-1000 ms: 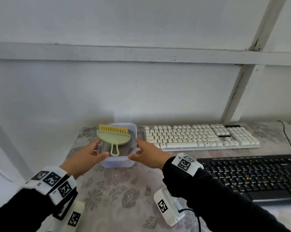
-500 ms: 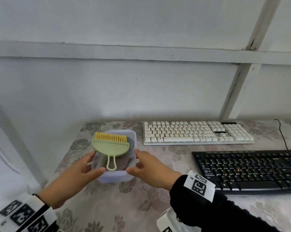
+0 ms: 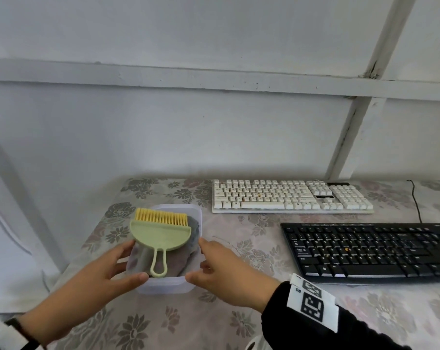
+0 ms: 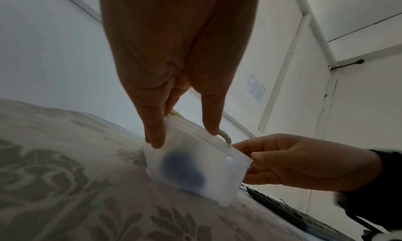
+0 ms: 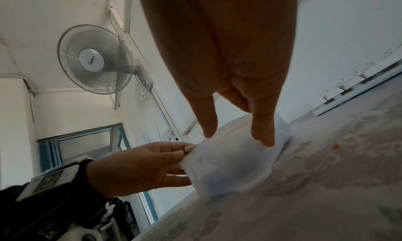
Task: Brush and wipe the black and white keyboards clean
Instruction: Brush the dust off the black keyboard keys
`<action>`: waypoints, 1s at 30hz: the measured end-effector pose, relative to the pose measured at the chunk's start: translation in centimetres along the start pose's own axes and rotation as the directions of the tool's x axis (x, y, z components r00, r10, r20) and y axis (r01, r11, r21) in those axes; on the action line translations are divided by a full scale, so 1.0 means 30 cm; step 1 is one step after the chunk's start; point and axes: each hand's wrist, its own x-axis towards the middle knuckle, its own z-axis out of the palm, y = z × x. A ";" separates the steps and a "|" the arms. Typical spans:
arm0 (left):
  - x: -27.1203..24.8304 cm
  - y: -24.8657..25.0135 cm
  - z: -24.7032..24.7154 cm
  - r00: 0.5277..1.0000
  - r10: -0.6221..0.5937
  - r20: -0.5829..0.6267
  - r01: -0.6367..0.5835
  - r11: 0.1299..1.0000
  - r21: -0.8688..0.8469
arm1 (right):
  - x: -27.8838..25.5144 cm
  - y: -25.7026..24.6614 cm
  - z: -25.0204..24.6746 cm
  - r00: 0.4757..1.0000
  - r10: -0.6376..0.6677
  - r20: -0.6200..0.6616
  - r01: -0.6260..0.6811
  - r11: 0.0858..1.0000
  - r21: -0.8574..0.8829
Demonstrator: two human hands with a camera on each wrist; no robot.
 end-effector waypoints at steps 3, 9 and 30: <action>-0.011 -0.013 -0.007 1.000 0.005 0.013 -0.005 1.000 0.018 | -0.018 -0.014 0.005 1.000 0.011 0.022 -0.010 0.999 -0.032; -0.017 -0.024 0.000 1.000 0.020 0.005 -0.020 1.000 -0.011 | 0.027 -0.056 -0.009 0.986 -0.059 -0.159 0.005 0.947 -0.322; -0.016 0.016 0.005 0.994 0.058 -0.087 -0.051 0.995 0.083 | 0.148 -0.078 -0.075 0.867 -0.420 -0.266 0.358 0.899 -0.253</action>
